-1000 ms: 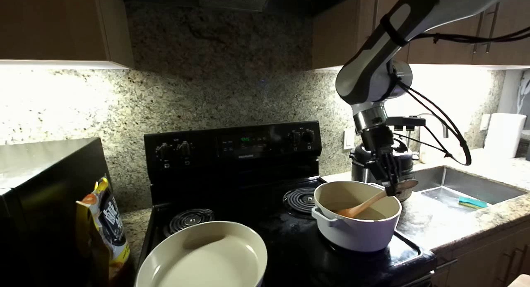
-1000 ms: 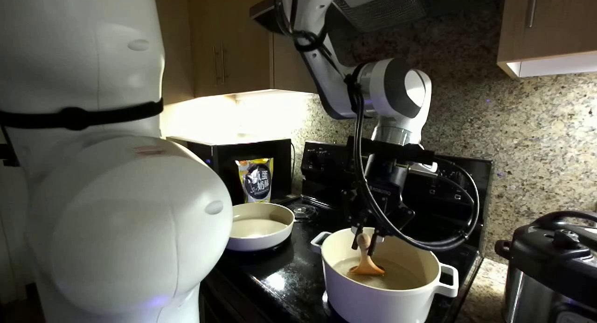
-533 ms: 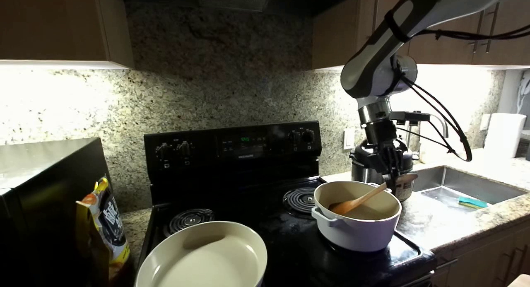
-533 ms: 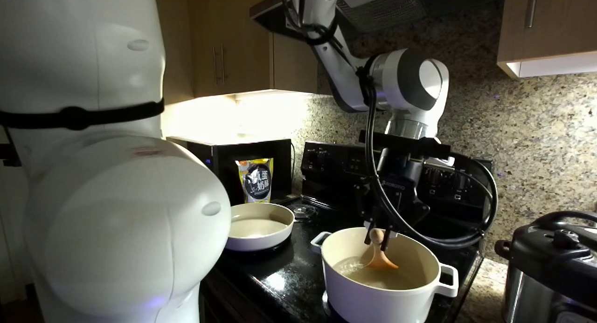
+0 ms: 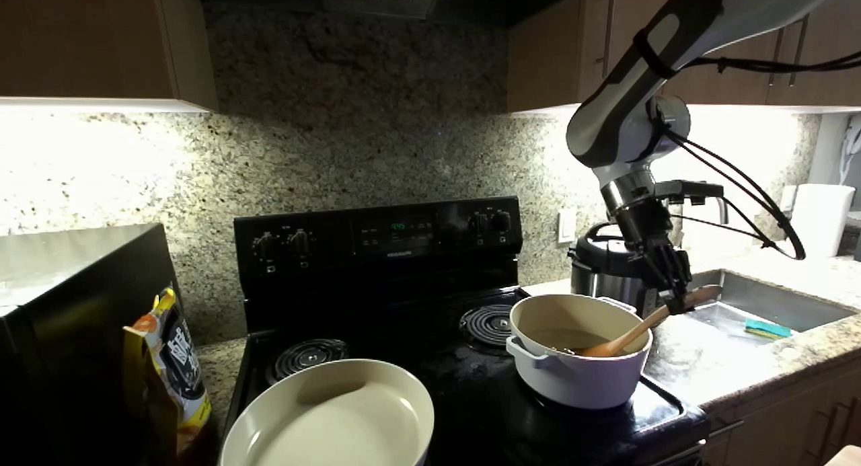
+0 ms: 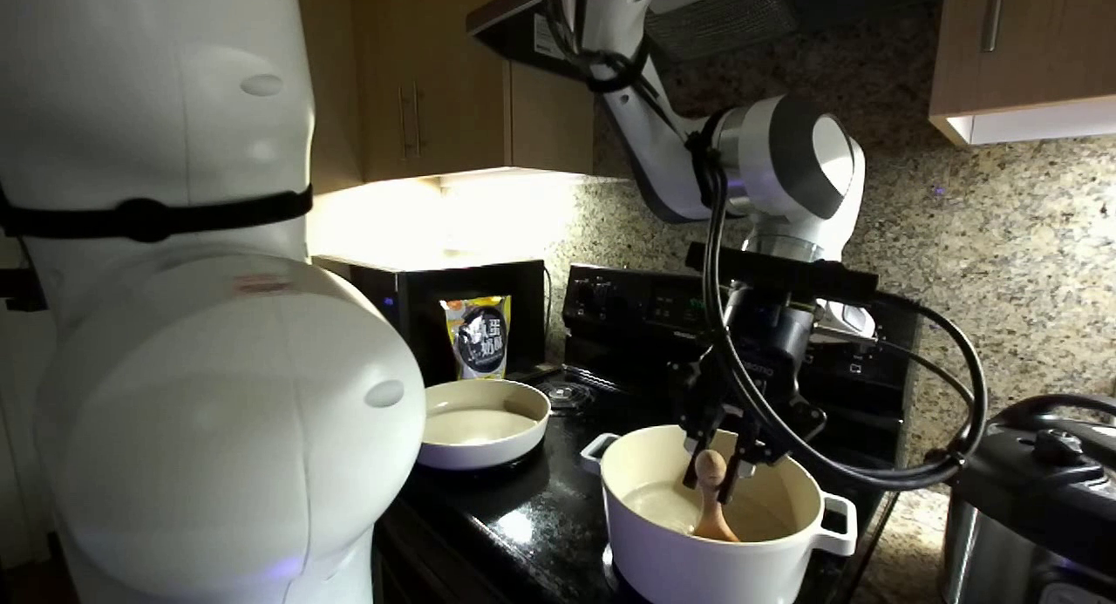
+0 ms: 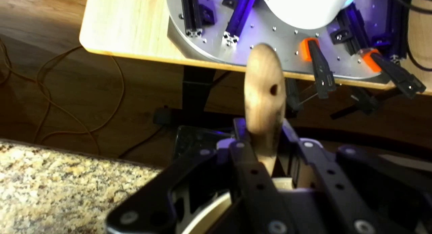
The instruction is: Hold the wooden spoon and stir inside the pot.
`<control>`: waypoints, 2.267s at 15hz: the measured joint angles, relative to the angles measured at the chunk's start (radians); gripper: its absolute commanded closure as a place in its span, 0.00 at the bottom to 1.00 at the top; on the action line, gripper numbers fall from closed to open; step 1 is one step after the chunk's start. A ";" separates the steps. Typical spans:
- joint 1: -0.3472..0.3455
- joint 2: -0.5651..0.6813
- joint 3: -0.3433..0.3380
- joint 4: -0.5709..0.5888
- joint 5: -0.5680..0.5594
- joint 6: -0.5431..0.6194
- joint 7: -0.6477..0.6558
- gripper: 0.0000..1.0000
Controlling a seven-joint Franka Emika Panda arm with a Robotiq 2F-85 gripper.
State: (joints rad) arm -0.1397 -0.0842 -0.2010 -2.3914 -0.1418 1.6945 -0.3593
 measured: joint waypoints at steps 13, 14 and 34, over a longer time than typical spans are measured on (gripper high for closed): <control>0.041 0.038 0.052 0.061 0.028 -0.046 -0.169 0.92; 0.039 0.041 0.051 0.070 0.045 -0.031 -0.165 0.92; 0.020 0.079 0.059 0.067 -0.049 -0.043 -0.102 0.92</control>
State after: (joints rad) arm -0.1198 -0.0049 -0.1423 -2.3246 -0.1906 1.6515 -0.4609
